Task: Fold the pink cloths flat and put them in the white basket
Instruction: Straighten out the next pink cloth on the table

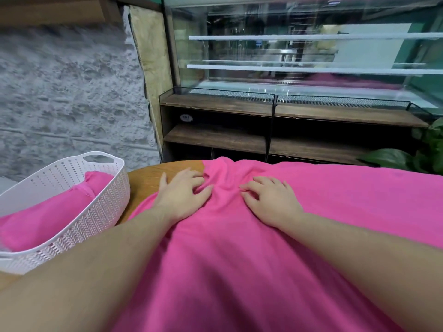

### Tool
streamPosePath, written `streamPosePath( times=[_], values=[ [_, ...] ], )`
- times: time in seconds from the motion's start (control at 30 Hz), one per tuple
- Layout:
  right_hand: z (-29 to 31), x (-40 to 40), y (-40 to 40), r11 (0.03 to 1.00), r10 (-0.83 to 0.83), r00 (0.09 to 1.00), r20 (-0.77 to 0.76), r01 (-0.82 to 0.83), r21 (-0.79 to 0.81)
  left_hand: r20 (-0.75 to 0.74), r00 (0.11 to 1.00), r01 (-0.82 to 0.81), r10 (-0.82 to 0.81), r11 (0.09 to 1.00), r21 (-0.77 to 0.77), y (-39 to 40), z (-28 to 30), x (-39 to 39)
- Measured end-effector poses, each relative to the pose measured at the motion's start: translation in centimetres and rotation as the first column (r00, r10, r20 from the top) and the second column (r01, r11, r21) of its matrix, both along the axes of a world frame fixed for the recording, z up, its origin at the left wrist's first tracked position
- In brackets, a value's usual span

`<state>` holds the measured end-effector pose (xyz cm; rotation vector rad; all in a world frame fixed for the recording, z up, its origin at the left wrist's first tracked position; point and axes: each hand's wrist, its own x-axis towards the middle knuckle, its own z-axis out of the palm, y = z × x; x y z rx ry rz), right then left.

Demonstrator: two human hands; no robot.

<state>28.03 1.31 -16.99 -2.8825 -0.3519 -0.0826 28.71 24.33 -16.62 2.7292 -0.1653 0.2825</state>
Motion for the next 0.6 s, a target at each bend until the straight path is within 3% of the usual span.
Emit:
streamPosePath(
  times=[0.1,0.17,0.2,0.23,0.27,0.33,0.4,0.53,0.6],
  values=[
    [-0.2,-0.6,0.0,0.998,0.024,0.973,0.228,-0.038,0.056,0.015,0.972,-0.205,0.234,0.876,-0.437,-1.3,1.8,0.6],
    [-0.5,-0.9,0.1,0.994,0.033,0.951,0.309,-0.063,0.089,-0.192,0.912,-0.391,0.364,0.622,-0.678,-2.0,2.8,1.8],
    [-0.5,-1.0,0.2,0.991,0.034,0.942,0.335,-0.075,0.108,-0.331,0.888,-0.454,0.318,0.498,-0.739,-1.9,3.0,2.8],
    [-0.5,-1.0,0.2,0.989,0.036,0.935,0.352,-0.083,0.121,-0.459,0.863,-0.503,0.212,0.463,-0.73,-1.5,3.1,3.5],
    [-0.5,-1.0,0.1,0.988,0.04,0.93,0.365,-0.091,0.124,-0.589,0.806,-0.544,0.062,0.473,-0.694,-0.8,3.2,3.9],
    [-0.6,-1.0,0.1,0.989,0.05,0.923,0.382,-0.1,0.11,-0.795,0.576,-0.609,-0.191,0.549,-0.572,-0.3,4.0,4.7],
    [-0.7,-0.9,-0.1,0.989,0.063,0.918,0.391,-0.11,0.097,-0.846,0.47,-0.576,-0.251,0.64,-0.51,-0.6,5.2,5.1],
    [-0.6,-0.9,-0.1,0.982,0.086,0.91,0.405,-0.145,0.118,-0.832,0.485,-0.494,-0.27,0.7,-0.516,-1.3,6.8,4.1],
    [-0.6,-0.8,0.0,0.982,0.09,0.909,0.406,-0.148,0.114,-0.784,0.583,-0.512,-0.213,0.654,-0.557,-1.2,6.4,4.8]
  ],
)
